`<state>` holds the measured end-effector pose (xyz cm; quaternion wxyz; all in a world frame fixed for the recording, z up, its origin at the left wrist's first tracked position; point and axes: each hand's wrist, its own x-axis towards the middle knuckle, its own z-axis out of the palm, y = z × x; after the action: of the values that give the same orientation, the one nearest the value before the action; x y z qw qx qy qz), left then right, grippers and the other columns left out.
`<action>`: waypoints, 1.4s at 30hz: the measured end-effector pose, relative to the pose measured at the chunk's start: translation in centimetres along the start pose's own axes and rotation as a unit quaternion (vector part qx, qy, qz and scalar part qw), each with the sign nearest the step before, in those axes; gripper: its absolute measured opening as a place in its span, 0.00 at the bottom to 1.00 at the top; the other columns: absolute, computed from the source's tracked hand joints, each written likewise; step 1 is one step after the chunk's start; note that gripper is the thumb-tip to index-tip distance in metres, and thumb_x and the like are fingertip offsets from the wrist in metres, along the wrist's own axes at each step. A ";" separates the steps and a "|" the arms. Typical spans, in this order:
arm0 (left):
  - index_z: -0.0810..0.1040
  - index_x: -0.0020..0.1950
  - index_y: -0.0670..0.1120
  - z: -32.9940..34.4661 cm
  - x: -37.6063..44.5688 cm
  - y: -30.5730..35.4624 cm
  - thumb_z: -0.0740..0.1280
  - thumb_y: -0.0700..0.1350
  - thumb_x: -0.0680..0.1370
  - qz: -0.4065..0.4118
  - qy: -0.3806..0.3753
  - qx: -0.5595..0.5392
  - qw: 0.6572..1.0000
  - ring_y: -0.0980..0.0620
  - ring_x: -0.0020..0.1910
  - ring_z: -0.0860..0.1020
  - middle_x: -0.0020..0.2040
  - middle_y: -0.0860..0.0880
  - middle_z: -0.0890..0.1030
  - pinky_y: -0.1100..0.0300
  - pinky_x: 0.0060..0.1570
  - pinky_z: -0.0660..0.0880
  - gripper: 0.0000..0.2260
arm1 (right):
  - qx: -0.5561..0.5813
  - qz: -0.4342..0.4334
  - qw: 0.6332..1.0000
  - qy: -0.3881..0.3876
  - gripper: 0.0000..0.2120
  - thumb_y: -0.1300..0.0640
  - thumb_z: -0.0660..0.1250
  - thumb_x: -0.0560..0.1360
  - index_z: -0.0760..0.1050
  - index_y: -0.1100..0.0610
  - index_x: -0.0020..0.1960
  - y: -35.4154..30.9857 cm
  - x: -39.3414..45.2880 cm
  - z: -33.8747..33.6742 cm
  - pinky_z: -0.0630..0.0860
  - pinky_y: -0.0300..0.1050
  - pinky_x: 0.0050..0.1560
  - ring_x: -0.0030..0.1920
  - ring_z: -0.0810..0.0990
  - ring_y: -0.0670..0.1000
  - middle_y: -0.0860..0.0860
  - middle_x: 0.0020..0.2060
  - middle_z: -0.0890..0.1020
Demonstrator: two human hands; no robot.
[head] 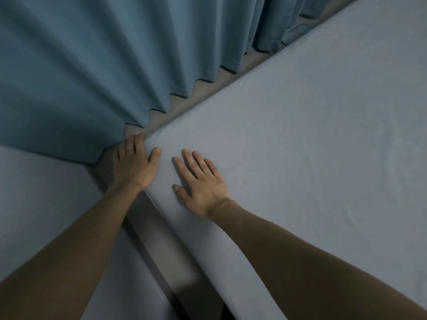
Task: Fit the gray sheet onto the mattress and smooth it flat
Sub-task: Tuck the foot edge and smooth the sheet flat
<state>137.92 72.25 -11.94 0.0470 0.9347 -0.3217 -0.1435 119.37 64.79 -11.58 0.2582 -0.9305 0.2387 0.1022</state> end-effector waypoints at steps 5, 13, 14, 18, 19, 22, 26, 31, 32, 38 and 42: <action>0.67 0.73 0.42 -2.2 -3.0 7.0 0.67 0.49 0.76 0.117 0.040 -0.005 0.992 0.38 0.70 0.66 0.71 0.39 0.70 0.44 0.67 0.63 0.26 | 0.016 0.058 0.998 0.034 0.31 0.42 0.51 0.82 0.44 0.50 0.81 3.7 -5.0 -5.5 0.47 0.48 0.78 0.79 0.49 0.52 0.49 0.80 0.48; 0.72 0.68 0.47 -8.0 -15.2 23.3 0.66 0.47 0.76 0.241 -0.099 -0.078 0.962 0.43 0.66 0.72 0.64 0.44 0.79 0.51 0.64 0.68 0.21 | -0.025 0.208 0.975 0.078 0.28 0.44 0.53 0.82 0.55 0.53 0.79 11.2 -23.0 -19.0 0.53 0.46 0.76 0.76 0.62 0.51 0.50 0.77 0.63; 0.71 0.69 0.48 -9.7 -17.9 25.8 0.65 0.48 0.76 0.257 -0.110 -0.068 0.958 0.43 0.65 0.73 0.64 0.45 0.78 0.51 0.63 0.69 0.21 | -0.031 0.227 0.970 0.086 0.28 0.44 0.53 0.82 0.55 0.52 0.79 12.0 -27.2 -21.3 0.55 0.46 0.75 0.76 0.62 0.51 0.50 0.77 0.63; 0.67 0.73 0.50 -15.2 -27.5 34.3 0.63 0.51 0.78 0.271 -0.156 -0.037 0.949 0.44 0.68 0.72 0.69 0.47 0.74 0.51 0.63 0.70 0.23 | -0.018 0.307 0.944 0.117 0.27 0.43 0.53 0.82 0.56 0.52 0.79 14.4 -42.0 -28.2 0.63 0.48 0.72 0.74 0.65 0.54 0.49 0.77 0.63; 0.66 0.74 0.50 -16.4 -29.7 36.3 0.63 0.51 0.78 0.275 -0.165 -0.035 0.947 0.44 0.68 0.71 0.70 0.46 0.74 0.51 0.63 0.71 0.24 | -0.006 0.325 0.938 0.122 0.27 0.43 0.53 0.82 0.56 0.51 0.78 14.7 -45.1 -29.5 0.65 0.49 0.70 0.73 0.66 0.55 0.48 0.77 0.63; 0.65 0.74 0.49 -19.3 -36.5 41.5 0.63 0.51 0.78 0.290 -0.174 -0.024 0.941 0.44 0.69 0.70 0.71 0.46 0.72 0.51 0.64 0.71 0.25 | 0.029 0.362 0.922 0.136 0.27 0.43 0.53 0.82 0.57 0.50 0.78 15.2 -54.1 -32.6 0.69 0.51 0.66 0.72 0.68 0.55 0.47 0.76 0.63; 0.64 0.75 0.48 -22.5 -47.1 48.6 0.64 0.52 0.77 0.308 -0.184 -0.008 0.933 0.44 0.70 0.69 0.71 0.45 0.72 0.50 0.64 0.70 0.27 | 0.064 0.398 0.902 0.155 0.26 0.43 0.54 0.82 0.59 0.50 0.78 16.4 -67.6 -35.4 0.70 0.53 0.65 0.72 0.68 0.55 0.48 0.75 0.65; 0.65 0.75 0.48 -23.7 -58.4 56.8 0.66 0.52 0.76 0.353 -0.193 -0.005 0.915 0.43 0.70 0.69 0.71 0.44 0.72 0.49 0.64 0.70 0.28 | 0.107 0.455 0.869 0.161 0.27 0.45 0.56 0.82 0.59 0.53 0.77 17.3 -81.9 -35.3 0.70 0.54 0.66 0.71 0.68 0.57 0.53 0.74 0.67; 0.64 0.75 0.48 -23.4 -60.7 58.3 0.65 0.52 0.76 0.371 -0.195 -0.001 0.908 0.43 0.70 0.69 0.71 0.44 0.72 0.49 0.64 0.70 0.28 | 0.116 0.470 0.860 0.162 0.27 0.45 0.56 0.81 0.59 0.53 0.77 17.2 -84.7 -34.8 0.70 0.53 0.66 0.71 0.68 0.57 0.53 0.74 0.67; 0.61 0.77 0.48 -20.0 -68.3 64.4 0.63 0.51 0.78 0.470 -0.221 0.057 0.853 0.44 0.72 0.66 0.74 0.45 0.67 0.48 0.64 0.68 0.28 | 0.150 0.541 0.809 0.176 0.27 0.46 0.57 0.81 0.58 0.53 0.78 17.4 -93.7 -31.8 0.69 0.52 0.66 0.72 0.67 0.56 0.51 0.75 0.65; 0.61 0.77 0.48 -18.4 -71.3 66.4 0.63 0.50 0.78 0.513 -0.224 0.075 0.825 0.45 0.73 0.65 0.74 0.45 0.67 0.48 0.64 0.68 0.28 | 0.163 0.563 0.790 0.179 0.28 0.47 0.58 0.81 0.58 0.53 0.78 17.4 -96.9 -30.3 0.68 0.51 0.68 0.72 0.67 0.56 0.52 0.74 0.66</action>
<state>50.80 63.67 34.57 -0.0293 0.5775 -0.7664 -0.2796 28.91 73.61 36.92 0.2551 -0.5771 0.7755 0.0202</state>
